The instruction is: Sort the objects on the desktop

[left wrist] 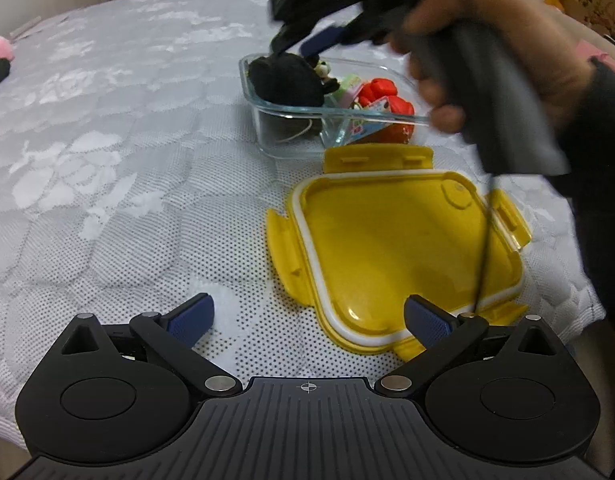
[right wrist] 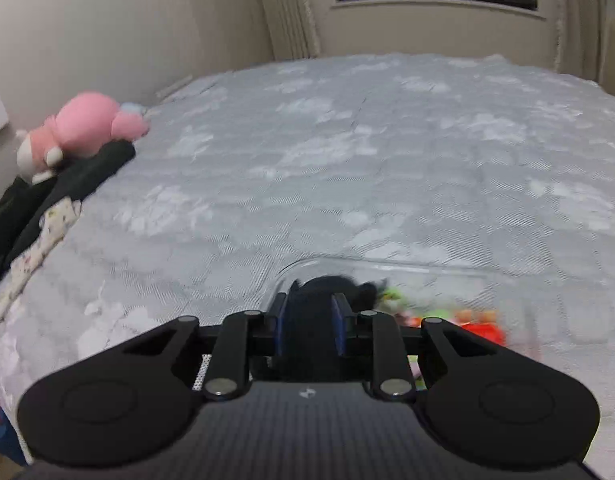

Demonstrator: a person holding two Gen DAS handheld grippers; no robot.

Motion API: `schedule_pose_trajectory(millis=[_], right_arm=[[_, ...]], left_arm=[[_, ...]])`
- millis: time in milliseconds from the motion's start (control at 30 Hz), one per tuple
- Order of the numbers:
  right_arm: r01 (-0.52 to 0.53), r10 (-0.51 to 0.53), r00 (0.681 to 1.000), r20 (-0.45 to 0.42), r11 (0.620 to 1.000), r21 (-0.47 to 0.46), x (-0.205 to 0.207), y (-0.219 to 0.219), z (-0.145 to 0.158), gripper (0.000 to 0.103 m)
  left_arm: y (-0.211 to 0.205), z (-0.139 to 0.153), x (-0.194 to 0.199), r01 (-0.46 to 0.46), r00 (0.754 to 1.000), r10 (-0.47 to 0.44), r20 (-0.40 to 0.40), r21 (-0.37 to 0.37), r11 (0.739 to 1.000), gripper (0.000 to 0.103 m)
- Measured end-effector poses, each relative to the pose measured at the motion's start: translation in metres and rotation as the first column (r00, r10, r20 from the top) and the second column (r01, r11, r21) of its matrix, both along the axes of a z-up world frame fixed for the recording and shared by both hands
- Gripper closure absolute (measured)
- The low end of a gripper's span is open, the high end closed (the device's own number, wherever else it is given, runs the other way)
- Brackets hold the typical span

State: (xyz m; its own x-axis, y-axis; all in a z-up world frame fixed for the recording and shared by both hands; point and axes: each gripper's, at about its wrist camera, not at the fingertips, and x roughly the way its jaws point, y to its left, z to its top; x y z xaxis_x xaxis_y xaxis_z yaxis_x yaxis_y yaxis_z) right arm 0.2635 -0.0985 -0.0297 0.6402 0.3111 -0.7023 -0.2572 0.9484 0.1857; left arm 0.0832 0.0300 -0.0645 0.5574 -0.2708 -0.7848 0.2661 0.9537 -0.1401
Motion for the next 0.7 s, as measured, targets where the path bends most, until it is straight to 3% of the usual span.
schedule_pose_trajectory(millis=[233, 333, 533, 700], right_arm=[[-0.005, -0.002, 0.998, -0.057, 0.994, -0.107, -0.004, 0.014, -0.008, 0.081], [0.004, -0.011, 0.996, -0.090, 0.997, -0.080, -0.007, 0.007, -0.011, 0.081], [0.025, -0.029, 0.997, -0.067, 0.998, -0.064, -0.003, 0.006, -0.012, 0.080], [0.044, -0.045, 0.999, 0.010, 0.996, 0.071, -0.037, -0.033, 0.002, 0.079]], left_arm=[[0.008, 0.002, 0.001, -0.026, 1.000, 0.026, 0.007, -0.019, 0.999, 0.000], [0.005, 0.003, 0.000, -0.023, 1.000, 0.023, 0.007, -0.020, 1.000, 0.000], [-0.005, 0.012, -0.009, -0.016, 0.999, 0.015, 0.031, 0.018, 1.000, 0.000], [-0.011, 0.017, -0.017, -0.015, 0.999, 0.013, 0.040, 0.062, 0.998, 0.000]])
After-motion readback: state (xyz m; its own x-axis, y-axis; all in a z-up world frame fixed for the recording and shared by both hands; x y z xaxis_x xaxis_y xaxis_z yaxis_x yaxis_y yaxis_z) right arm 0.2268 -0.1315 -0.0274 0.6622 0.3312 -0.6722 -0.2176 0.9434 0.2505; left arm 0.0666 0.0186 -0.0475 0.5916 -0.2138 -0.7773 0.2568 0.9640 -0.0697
